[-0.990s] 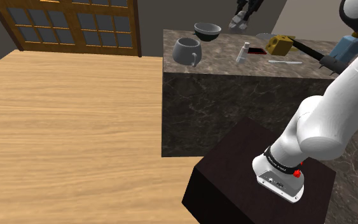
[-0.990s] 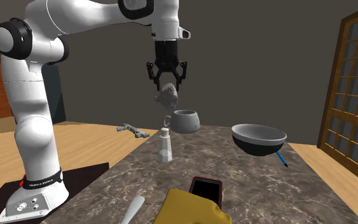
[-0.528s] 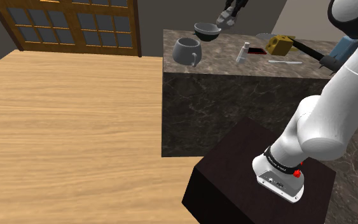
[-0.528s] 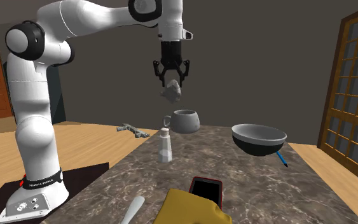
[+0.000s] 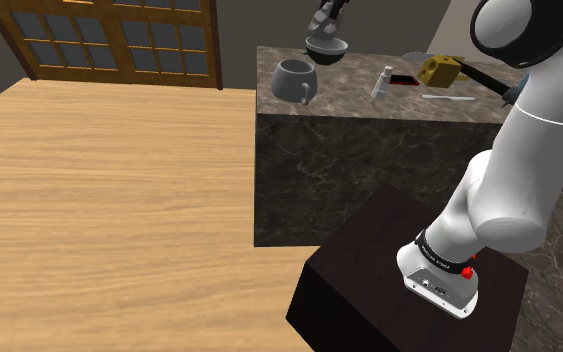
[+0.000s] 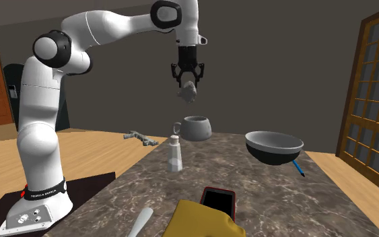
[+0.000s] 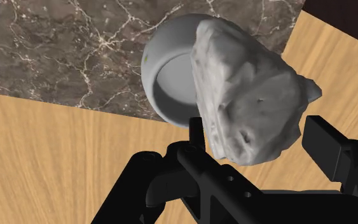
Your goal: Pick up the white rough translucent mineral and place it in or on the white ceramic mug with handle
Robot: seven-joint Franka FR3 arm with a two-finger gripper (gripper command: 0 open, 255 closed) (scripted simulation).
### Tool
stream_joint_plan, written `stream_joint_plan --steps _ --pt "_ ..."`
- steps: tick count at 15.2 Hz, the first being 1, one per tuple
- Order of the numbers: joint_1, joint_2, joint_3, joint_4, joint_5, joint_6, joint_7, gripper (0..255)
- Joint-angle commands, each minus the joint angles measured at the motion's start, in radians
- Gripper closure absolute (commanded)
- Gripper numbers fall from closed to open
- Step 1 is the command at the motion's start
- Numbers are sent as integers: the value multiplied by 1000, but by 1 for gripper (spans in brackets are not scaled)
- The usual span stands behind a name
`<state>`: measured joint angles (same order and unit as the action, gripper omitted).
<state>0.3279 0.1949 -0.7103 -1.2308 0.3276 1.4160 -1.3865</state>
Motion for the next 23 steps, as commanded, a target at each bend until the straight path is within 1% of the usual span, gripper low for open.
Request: stream_joint_plan --steps 1,2,3,7,12,21,23 --pt "0 51 13 70 32 -21 35 255" --pt "-4 80 20 112 51 -34 51 255" --pt "-14 129 30 182 81 -58 75 255" --pt "28 81 29 61 44 23 71 255" --pt "64 38 30 -64 13 113 66 255" --pt "102 -10 35 -248 -19 258 56 255" --pt "102 -10 35 -248 -19 258 56 255"
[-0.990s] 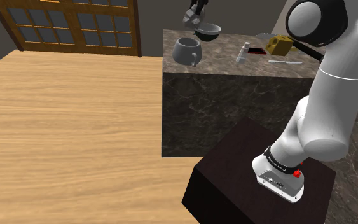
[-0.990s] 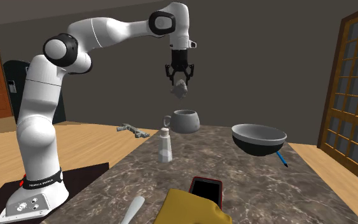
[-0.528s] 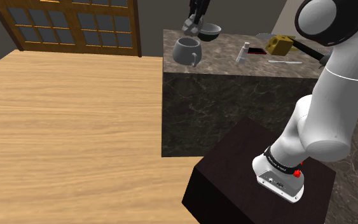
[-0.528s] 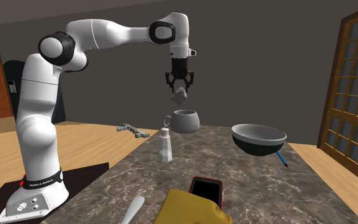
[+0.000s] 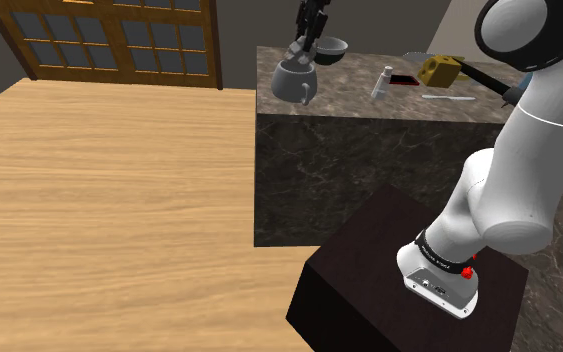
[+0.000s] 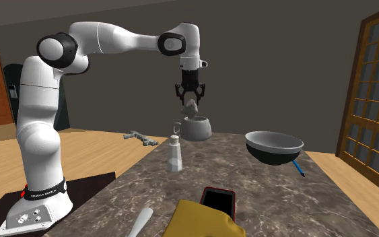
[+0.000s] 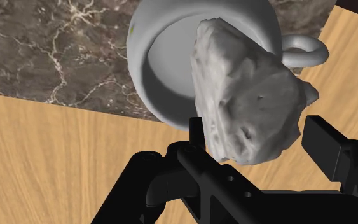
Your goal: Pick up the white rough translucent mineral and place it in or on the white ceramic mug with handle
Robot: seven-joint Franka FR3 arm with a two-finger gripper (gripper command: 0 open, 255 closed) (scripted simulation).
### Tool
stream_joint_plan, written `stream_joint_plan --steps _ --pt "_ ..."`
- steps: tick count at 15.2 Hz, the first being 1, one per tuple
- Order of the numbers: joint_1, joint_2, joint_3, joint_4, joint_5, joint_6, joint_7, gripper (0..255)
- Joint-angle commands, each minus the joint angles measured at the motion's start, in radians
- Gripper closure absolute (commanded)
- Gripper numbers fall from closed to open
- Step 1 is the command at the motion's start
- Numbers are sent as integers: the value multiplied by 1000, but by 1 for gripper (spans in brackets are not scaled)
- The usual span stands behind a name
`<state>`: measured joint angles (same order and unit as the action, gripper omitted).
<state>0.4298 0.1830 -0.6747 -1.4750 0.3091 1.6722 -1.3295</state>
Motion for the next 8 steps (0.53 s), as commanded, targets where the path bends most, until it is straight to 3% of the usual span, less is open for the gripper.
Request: stream_joint_plan --steps 1,6,7,8 --pt "0 2 0 -3 0 2 -1 255" --pt "0 2 0 -3 0 2 -1 255" --pt "0 2 0 -3 0 2 -1 0" --pt "0 1 0 -4 0 2 -1 0"
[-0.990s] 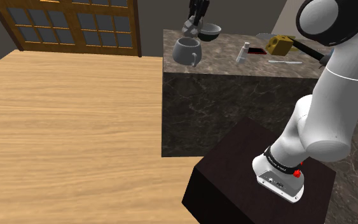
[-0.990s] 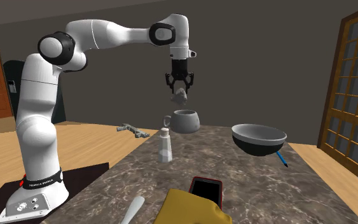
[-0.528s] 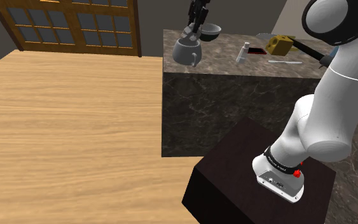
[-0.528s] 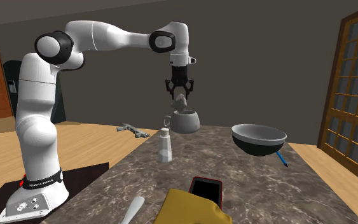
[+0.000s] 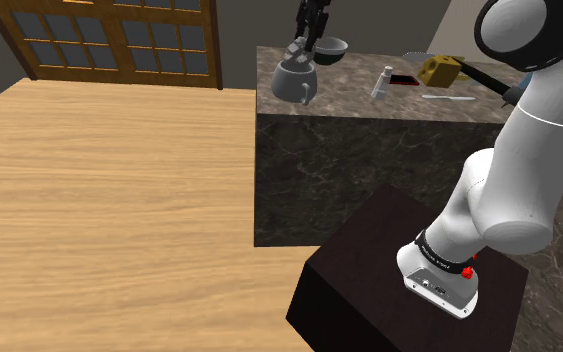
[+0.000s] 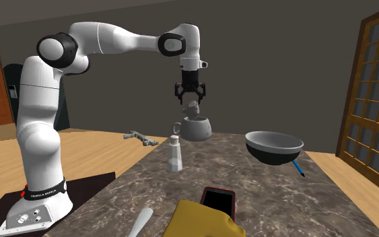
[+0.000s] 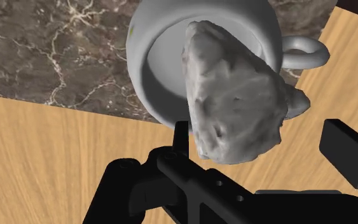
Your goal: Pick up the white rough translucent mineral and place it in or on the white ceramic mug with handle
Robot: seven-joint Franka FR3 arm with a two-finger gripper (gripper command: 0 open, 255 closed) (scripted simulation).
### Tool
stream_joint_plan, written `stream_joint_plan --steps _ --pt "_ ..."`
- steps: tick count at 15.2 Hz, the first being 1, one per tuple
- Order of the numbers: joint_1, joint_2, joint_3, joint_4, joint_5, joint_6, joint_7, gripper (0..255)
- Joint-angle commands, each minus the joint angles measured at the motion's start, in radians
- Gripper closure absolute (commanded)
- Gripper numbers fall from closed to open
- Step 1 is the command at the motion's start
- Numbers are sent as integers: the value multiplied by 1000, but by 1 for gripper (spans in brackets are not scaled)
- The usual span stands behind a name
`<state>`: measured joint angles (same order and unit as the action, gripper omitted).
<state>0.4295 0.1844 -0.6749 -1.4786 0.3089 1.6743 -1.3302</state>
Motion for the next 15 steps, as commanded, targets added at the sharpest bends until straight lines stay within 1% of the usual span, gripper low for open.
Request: stream_joint_plan --steps 1,4,8,15 --pt "0 0 0 0 0 0 0 0" --pt "0 0 0 0 0 0 0 0" --pt "-40 35 -12 168 25 -144 -3 0" --pt "-41 35 -11 168 25 -144 -3 0"
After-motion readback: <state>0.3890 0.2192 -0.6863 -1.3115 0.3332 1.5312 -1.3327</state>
